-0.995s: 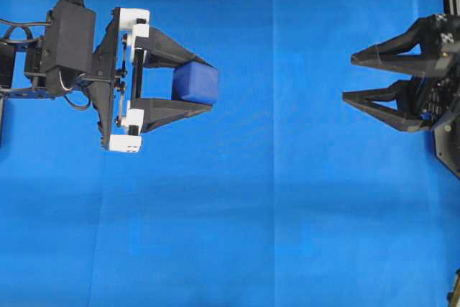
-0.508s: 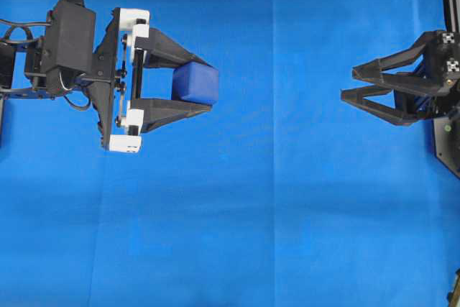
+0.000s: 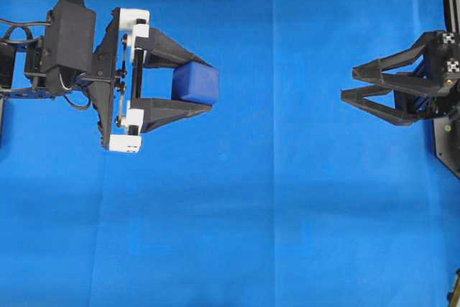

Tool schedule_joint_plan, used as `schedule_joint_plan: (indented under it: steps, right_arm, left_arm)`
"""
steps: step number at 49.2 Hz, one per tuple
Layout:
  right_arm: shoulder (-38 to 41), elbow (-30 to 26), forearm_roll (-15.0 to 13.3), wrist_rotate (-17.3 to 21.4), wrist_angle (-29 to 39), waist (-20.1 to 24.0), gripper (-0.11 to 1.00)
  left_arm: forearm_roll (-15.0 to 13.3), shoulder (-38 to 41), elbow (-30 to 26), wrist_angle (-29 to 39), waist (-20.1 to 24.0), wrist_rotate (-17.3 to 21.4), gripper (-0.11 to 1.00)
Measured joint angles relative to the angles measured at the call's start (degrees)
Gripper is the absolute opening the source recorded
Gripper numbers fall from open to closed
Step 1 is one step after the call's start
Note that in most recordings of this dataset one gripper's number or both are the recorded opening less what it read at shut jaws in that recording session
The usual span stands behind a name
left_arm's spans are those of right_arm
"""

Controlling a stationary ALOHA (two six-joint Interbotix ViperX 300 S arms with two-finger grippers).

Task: Handover the blue block to the right arm after grasping it with the left arm, then place it in the designated position.
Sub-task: 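Raise the right gripper and swing it toward the held cube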

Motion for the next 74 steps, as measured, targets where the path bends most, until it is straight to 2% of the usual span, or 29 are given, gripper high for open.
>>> schedule_joint_plan:
  steps: [48, 59, 74]
  right_arm:
    - [0.7, -0.09, -0.09, -0.09, -0.18, 0.0, 0.94]
    - [5.45, -2.81, -0.09, 0.0, -2.9, 0.0, 0.94]
    - [17.14, -10.81, -0.09, 0.0, -4.31, 0.0, 0.94]
  left_arm:
    - [0.0, 0.0, 0.0, 0.0, 0.09, 0.0, 0.48]
    - [-0.09, 0.0, 0.0, 0.0, 0.09, 0.0, 0.48]
    - [-0.09, 0.0, 0.0, 0.0, 0.09, -0.09, 0.48]
